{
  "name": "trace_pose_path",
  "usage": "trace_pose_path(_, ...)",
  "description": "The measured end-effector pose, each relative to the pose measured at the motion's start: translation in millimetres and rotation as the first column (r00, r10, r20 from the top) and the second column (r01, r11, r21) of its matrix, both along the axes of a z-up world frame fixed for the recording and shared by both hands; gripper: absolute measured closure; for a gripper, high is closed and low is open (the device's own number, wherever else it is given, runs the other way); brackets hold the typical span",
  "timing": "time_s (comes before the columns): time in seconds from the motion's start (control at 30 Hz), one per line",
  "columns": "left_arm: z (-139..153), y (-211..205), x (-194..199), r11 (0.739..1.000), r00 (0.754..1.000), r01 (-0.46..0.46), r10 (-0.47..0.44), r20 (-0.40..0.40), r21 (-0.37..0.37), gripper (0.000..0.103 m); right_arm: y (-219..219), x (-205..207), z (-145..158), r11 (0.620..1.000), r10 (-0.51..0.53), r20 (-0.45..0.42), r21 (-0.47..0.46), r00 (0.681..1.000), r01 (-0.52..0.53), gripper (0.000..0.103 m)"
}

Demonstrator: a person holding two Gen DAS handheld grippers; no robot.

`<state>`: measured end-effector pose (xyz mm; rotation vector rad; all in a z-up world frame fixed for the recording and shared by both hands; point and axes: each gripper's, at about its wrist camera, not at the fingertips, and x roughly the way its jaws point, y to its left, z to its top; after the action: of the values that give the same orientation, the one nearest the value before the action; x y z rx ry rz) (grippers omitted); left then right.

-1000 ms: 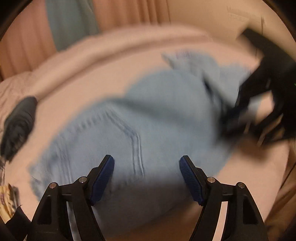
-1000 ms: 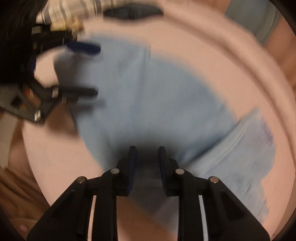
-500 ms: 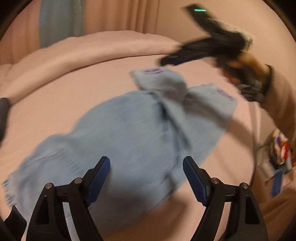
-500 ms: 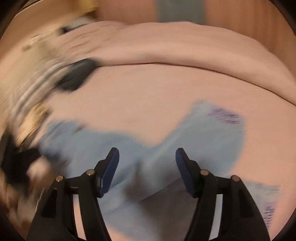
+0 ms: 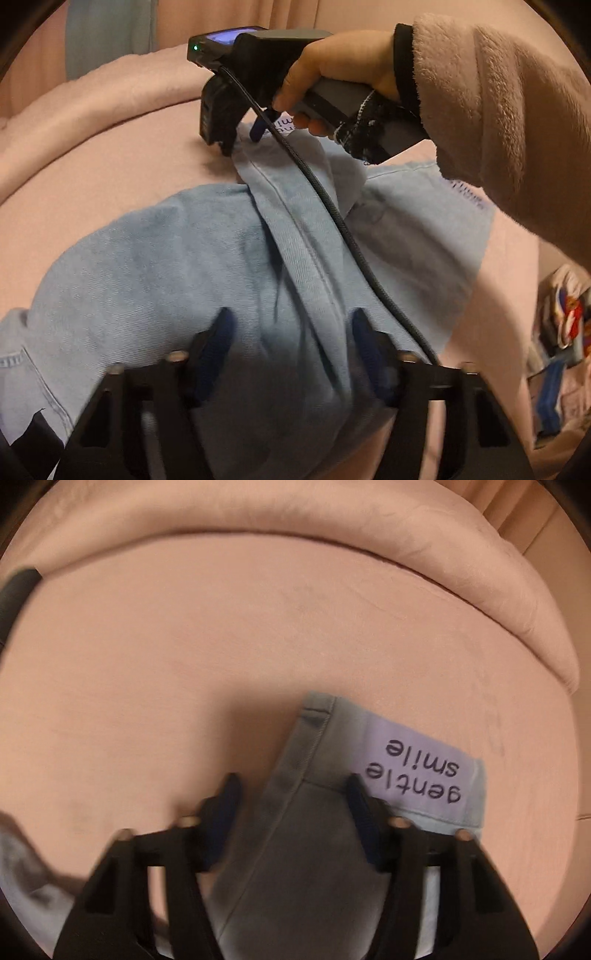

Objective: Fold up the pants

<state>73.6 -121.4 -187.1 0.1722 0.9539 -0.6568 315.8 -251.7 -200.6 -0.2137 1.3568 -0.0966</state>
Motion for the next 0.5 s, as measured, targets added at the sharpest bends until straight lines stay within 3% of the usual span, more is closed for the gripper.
trace_pose_path(0.03,0,1,0,1.0,1.0,0.007,-0.007,-0.006,-0.009,0.057,0,0,-2,1.0,0.007,-0.001,0.007,1.0,-0.007,0.066)
trace_pose_path(0.07,4,7,2,1.0,1.0,0.006,-0.006,-0.007,-0.016,0.068,-1,0,-1,1.0,0.005,0.007,0.014,1.0,-0.005,0.072)
trace_pose_path(0.1,4,7,3,1.0,1.0,0.007,-0.007,-0.007,-0.017,0.076,-2,-1,2,1.0,0.01,0.018,0.01,1.0,-0.01,0.088)
trace_pose_path(0.17,7,8,2,0.999,0.999,0.022,-0.023,-0.023,-0.032,0.09,-9,-4,6,0.999,-0.006,0.037,0.035,0.999,0.005,0.091)
trace_pose_path(0.27,14,10,-2,1.0,1.0,0.009,-0.009,-0.003,-0.02,0.091,-31,-20,33,0.987,-0.081,0.127,0.149,0.989,0.062,0.092)
trace_pose_path(0.37,27,9,-15,0.999,0.998,0.029,-0.028,0.058,-0.017,0.091,-60,-52,77,0.947,-0.169,0.225,0.308,0.959,0.095,0.092)
trace_pose_path(0.5,36,-4,-35,0.995,0.983,0.071,-0.082,0.166,0.071,0.09,-109,-131,139,0.884,-0.286,0.391,0.459,0.875,0.083,0.092)
